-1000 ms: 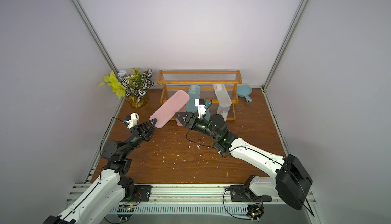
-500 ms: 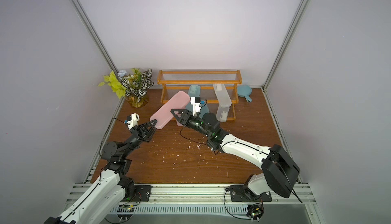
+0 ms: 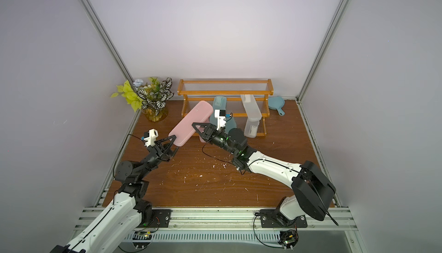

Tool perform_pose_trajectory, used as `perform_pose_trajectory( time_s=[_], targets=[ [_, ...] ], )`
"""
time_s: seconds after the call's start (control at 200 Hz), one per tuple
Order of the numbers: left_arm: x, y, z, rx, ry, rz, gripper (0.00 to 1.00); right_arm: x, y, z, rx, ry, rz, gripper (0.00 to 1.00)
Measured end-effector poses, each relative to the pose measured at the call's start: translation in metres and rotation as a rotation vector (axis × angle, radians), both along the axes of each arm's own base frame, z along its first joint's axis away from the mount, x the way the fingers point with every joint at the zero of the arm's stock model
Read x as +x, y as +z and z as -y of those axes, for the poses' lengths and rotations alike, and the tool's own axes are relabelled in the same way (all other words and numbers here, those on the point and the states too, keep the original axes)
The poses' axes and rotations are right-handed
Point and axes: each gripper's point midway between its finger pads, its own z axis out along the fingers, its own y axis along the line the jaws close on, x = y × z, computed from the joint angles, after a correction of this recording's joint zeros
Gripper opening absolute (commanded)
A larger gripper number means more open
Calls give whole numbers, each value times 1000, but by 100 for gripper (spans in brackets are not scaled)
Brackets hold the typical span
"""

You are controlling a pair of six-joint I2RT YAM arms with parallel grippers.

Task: Remove the pencil cases from the shelf
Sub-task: Place the pencil case at the center of the board.

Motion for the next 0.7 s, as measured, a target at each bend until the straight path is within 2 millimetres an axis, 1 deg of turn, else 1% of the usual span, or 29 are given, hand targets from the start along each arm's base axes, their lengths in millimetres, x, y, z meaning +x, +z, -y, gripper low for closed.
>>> perform_pose_trajectory(
  time_s=[0.035,0.14,0.205,0.365,0.435,0.57,0.631,0.701],
  targets=[
    [1,-4,0,13,6,-13,100,-1,-5,1,-11,-2,-7,19],
    [4,-19,-3,84,48,-75,99,-5,-25,9,-72,-15,-39,19],
    [5,-25,-7,133,83,-104,99,-9,-39,16,-122,-23,-57,19],
    [11,-43,-40,274,245,-211,99,-22,-65,30,-233,-21,-88,19],
    [11,-51,-50,346,297,-266,99,-28,-75,32,-275,-12,-98,19],
    [8,-66,-66,505,371,-369,99,-43,-101,31,-354,25,-128,19],
    [8,-66,-73,573,398,-386,99,-50,-113,27,-389,51,-145,19],
    [8,-60,-78,635,420,-385,99,-59,-125,19,-416,87,-157,19]
  ],
)
